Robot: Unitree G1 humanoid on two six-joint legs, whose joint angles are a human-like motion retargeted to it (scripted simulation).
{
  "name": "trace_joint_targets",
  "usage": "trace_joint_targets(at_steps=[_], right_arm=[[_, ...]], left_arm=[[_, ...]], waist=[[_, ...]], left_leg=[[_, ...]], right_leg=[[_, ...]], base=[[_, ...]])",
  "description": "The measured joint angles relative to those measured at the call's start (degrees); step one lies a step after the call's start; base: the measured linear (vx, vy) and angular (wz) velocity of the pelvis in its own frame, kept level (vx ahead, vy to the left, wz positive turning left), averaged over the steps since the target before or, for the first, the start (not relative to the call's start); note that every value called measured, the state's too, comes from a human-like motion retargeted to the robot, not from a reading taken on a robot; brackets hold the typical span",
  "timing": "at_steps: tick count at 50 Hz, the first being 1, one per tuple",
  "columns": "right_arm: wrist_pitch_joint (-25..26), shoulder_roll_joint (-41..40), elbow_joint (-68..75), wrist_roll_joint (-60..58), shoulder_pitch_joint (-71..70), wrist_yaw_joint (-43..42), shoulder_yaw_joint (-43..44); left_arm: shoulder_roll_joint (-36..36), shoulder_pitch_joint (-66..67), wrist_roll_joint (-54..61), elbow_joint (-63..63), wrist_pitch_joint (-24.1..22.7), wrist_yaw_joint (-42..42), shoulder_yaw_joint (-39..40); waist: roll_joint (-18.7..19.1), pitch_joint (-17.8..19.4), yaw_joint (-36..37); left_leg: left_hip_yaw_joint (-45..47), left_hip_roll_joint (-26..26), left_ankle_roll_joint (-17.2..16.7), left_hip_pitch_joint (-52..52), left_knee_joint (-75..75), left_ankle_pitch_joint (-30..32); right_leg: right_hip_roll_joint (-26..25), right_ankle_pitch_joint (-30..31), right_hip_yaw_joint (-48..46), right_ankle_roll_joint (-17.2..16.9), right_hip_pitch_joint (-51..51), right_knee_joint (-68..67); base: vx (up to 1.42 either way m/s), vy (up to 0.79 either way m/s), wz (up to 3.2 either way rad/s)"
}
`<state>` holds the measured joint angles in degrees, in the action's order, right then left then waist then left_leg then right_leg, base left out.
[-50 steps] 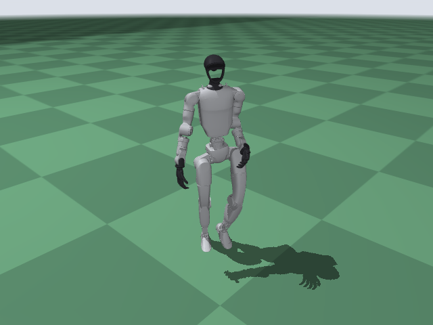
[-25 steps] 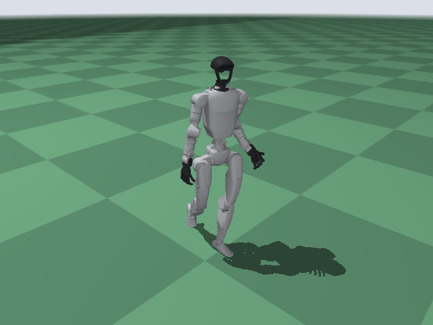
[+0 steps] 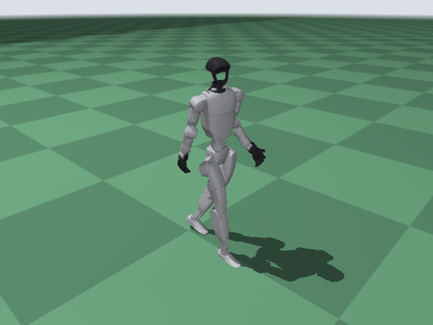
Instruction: Walk run
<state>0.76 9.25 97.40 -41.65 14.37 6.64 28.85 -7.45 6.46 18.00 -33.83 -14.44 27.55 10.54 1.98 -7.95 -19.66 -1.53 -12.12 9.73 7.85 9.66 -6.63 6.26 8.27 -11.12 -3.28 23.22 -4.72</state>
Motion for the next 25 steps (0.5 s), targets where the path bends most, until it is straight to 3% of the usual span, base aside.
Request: trace_joint_targets(at_steps=[3, 5, 7, 8, 12, 15, 25], right_arm=[[-1.25, 0.57, 0.00, 2.34, -3.67, -1.22, 0.69], [-1.84, 1.05, 0.00, 3.76, -7.34, -1.24, 1.01], [-2.17, 1.49, -0.16, 4.47, -11.55, -1.81, -0.18], [-2.08, 1.66, -0.64, 4.77, -13.70, -2.29, -0.82], [-2.04, 2.35, -4.65, 3.77, -21.91, -3.55, -3.06], [-3.59, 2.33, -9.55, 2.04, -26.65, -2.89, -5.22], [-11.49, 3.83, -21.69, 4.75, -33.32, -1.77, -9.25]], left_arm=[[-1.20, 2.00, -1.50, -0.91, -0.01, 0.61, -0.06], [-2.24, 2.72, -1.92, -1.21, 0.00, 0.19, -0.80], [-2.58, 3.23, -1.59, -0.78, -0.17, -0.06, -0.71], [-2.57, 3.28, -1.58, -0.60, -0.27, 0.54, -0.45], [-2.56, 2.98, -2.29, -0.06, 0.01, 3.03, 0.90], [-2.49, 3.23, -2.23, 0.76, -0.23, 2.20, 1.54], [-2.27, 2.65, -1.07, 0.61, -0.08, 2.29, 1.74]], waist=[[0.84, -1.28, 0.67], [0.03, -1.37, 1.69], [-2.24, -2.27, 2.19], [-3.14, -2.74, 2.42], [-4.90, -2.80, 2.25], [-6.62, -2.68, 5.16], [-3.51, 0.08, 11.84]], left_leg=[[0.85, 1.11, -4.49, -1.93, 8.66, 14.53], [3.14, 1.69, -8.38, -5.91, 18.33, 24.74], [8.33, 2.27, -9.23, -10.86, 28.43, 30.93], [10.18, 2.85, -7.94, -13.27, 32.55, 32.88], [14.92, 6.38, -0.65, -21.83, 41.05, 21.67], [17.29, 6.27, 0.42, -27.69, 38.02, 14.70], [18.19, 6.88, -6.93, -35.46, -3.82, 7.29]], right_leg=[[-1.89, -2.81, 7.74, 1.69, -2.14, -2.55], [-0.08, -4.86, 4.96, 2.23, -4.45, -3.57], [1.92, -6.15, 0.27, 3.20, -7.37, -2.91], [2.13, -7.17, 0.47, 3.42, -8.63, -2.62], [2.27, -9.54, -1.31, 3.49, -13.79, -0.85], [0.69, -10.67, 0.67, 4.26, -16.78, 0.72], [-9.48, -17.72, 2.84, 5.74, -26.80, 2.63]], base=[[0.78, -0.45, 0.44], [0.72, -0.43, 0.10], [0.76, -0.52, -0.03], [0.64, -0.44, 0.25], [0.54, -0.39, 0.24], [0.58, -0.39, -0.74], [0.61, -0.32, -0.35]])
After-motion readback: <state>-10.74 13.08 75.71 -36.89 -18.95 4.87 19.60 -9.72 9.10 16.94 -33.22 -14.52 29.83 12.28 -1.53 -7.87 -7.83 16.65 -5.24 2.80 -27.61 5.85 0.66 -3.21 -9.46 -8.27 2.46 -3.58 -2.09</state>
